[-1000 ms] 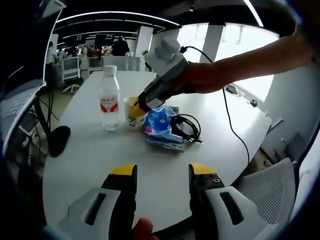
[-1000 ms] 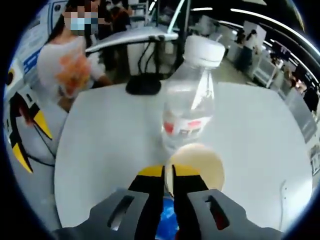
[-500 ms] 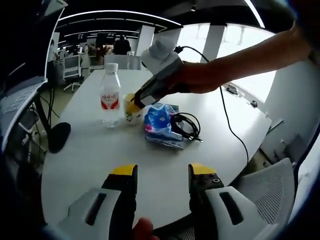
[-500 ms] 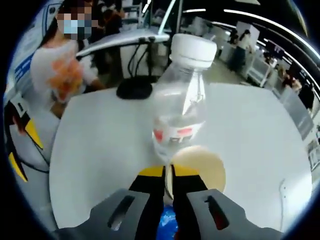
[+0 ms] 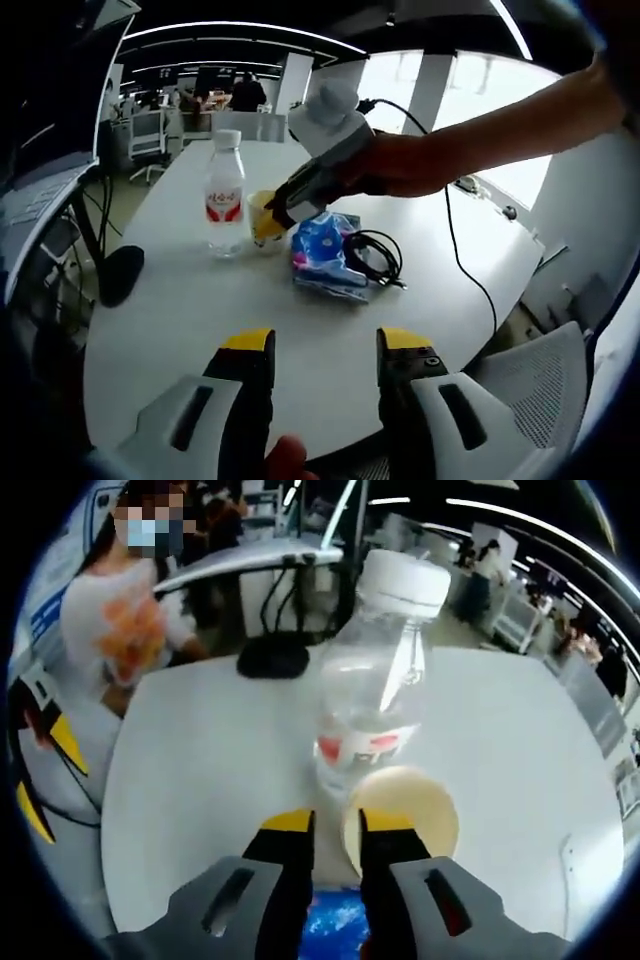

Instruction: Arrange the tabletop items into an orderly group along one side of the table until the central work area is clear of visible clutter.

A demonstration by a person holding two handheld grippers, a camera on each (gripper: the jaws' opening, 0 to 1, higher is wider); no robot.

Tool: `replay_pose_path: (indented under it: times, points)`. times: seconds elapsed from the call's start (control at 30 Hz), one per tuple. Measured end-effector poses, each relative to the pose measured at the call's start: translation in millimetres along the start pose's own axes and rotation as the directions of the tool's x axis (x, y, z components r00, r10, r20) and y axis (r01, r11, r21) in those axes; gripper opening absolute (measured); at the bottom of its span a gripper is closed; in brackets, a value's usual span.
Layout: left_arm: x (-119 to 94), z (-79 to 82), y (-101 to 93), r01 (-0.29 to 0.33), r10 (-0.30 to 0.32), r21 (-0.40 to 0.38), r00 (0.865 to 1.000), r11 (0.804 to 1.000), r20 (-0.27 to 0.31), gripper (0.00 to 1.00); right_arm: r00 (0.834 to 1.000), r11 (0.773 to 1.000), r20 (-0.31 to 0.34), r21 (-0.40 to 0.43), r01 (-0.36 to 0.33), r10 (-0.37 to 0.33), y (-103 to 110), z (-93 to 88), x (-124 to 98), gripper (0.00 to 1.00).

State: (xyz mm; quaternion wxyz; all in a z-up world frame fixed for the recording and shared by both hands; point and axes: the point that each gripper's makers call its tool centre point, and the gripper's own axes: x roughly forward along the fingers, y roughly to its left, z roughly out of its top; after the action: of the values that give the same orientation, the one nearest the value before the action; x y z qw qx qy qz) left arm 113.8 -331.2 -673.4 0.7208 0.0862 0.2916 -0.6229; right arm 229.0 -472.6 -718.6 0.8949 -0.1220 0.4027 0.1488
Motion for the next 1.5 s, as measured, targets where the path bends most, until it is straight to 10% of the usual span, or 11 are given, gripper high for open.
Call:
replay_pose_path:
  times: [0.63, 1.5]
  points:
    - [0, -1.4, 0.8, -0.017, 0.017, -0.030, 1.000, 0.999, 0.001, 0.38, 0.983, 0.990, 0.150, 0.107, 0.092, -0.107, -10, 1.2, -70, 0.19]
    - [14, 3.4, -18.3, 0.009, -0.009, -0.036, 1.000, 0.999, -0.011, 0.38, 0.950, 0.860, 0.096, 0.458, 0.224, -0.299, -9, -131.1, -150, 0.21]
